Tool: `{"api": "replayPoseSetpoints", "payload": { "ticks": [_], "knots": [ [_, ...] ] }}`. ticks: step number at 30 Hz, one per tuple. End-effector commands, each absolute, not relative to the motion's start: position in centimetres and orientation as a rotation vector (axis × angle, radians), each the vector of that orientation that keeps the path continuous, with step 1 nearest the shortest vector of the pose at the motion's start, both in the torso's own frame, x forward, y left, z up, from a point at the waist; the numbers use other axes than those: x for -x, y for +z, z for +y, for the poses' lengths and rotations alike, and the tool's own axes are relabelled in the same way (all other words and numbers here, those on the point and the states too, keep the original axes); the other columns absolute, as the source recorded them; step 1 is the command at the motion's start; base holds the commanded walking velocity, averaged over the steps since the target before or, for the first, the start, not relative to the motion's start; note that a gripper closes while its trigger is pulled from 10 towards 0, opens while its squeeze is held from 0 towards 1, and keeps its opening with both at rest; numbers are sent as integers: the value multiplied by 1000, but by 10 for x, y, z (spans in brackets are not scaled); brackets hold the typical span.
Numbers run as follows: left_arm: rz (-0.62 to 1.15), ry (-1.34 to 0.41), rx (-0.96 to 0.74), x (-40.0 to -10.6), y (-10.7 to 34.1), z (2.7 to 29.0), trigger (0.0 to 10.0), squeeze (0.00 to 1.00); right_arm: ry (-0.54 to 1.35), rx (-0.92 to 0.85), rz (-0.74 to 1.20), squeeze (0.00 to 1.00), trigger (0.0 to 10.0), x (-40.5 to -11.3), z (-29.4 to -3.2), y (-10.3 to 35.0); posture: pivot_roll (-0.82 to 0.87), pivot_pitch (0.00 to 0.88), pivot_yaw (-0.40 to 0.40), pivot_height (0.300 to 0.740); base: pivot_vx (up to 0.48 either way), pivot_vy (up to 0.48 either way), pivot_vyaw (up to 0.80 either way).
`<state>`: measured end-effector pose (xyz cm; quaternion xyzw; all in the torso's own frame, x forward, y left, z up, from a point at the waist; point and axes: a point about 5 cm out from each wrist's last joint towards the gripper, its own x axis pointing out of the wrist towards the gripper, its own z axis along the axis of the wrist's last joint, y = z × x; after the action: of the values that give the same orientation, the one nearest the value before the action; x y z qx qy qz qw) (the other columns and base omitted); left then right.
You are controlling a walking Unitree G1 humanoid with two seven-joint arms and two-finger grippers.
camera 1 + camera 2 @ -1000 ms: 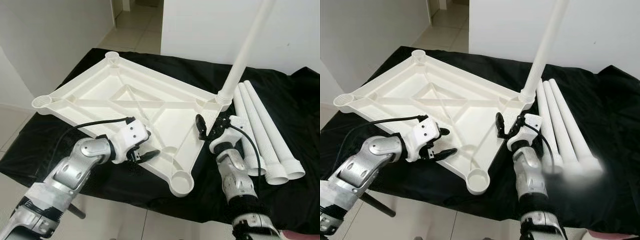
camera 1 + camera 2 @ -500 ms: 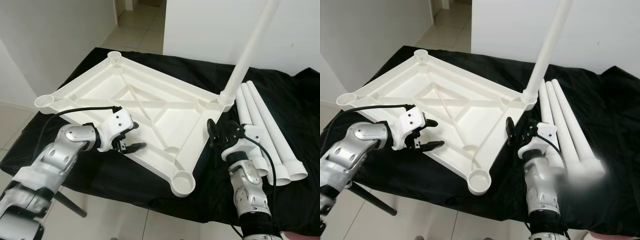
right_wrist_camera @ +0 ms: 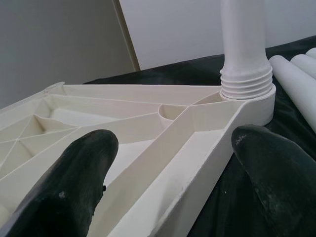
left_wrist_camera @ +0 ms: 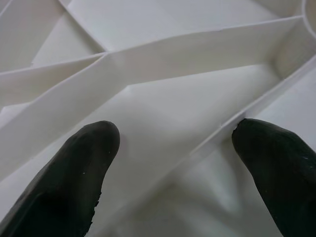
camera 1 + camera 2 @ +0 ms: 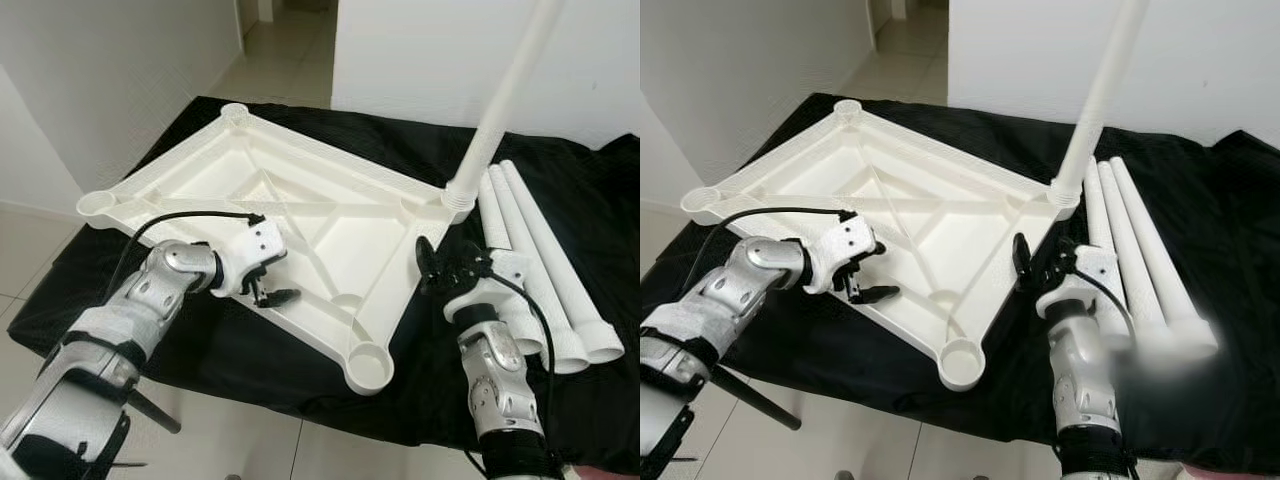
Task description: Building children table
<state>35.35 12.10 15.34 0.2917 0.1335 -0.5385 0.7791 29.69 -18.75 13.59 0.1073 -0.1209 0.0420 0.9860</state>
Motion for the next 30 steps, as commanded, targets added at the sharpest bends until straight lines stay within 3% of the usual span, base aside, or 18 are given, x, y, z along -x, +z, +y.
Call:
{"api": "replayPoseSetpoints", "payload": {
  "ticks": [1,16,17,18,19,20,21,22,26,29,30],
  "knots": [
    [329,-1168,-654,-355,148,123,10000,0,87,-220,-231,0,10000,-296,-187,135,-19,56,22,740,0,0,0],
    [430,-1257,-668,-356,139,121,10000,0,93,-193,-225,0,10000,-296,-190,137,-30,61,27,740,0,0,0],
    [440,-1266,-662,-356,137,119,9529,0,91,-193,-224,0,10000,-296,-190,137,-33,63,30,740,0,0,0],
    [442,-1274,-663,-356,136,117,7922,0,89,-193,-223,0,10000,-295,-190,136,-35,64,32,740,0,0,0],
    [442,-1274,-663,-356,136,117,7922,0,89,-193,-223,0,10000,-295,-190,136,-35,64,32,740,0,0,0],
    [443,-1287,-665,-355,135,116,5255,0,88,-193,-223,0,10000,-295,-190,136,-35,64,32,740,0,0,0],
    [443,-1287,-665,-355,135,116,5255,0,88,-193,-223,0,10000,-295,-190,136,-35,64,32,740,0,0,0],
    [447,-1307,-662,-354,134,114,2667,0,86,-193,-223,0,10000,-294,-190,136,-38,66,34,740,0,0,0],
    [459,-1336,-660,-352,131,111,2941,0,82,-194,-221,0,10000,-294,-190,136,-40,68,36,740,0,0,0],
    [468,-1355,-663,-350,129,111,2549,0,77,-195,-217,0,10000,-293,-192,135,-42,72,39,740,0,0,0],
    [471,-1368,-664,-349,128,111,1373,0,75,-195,-215,0,10000,-292,-192,134,-43,77,41,740,0,0,0]
  ]
}}
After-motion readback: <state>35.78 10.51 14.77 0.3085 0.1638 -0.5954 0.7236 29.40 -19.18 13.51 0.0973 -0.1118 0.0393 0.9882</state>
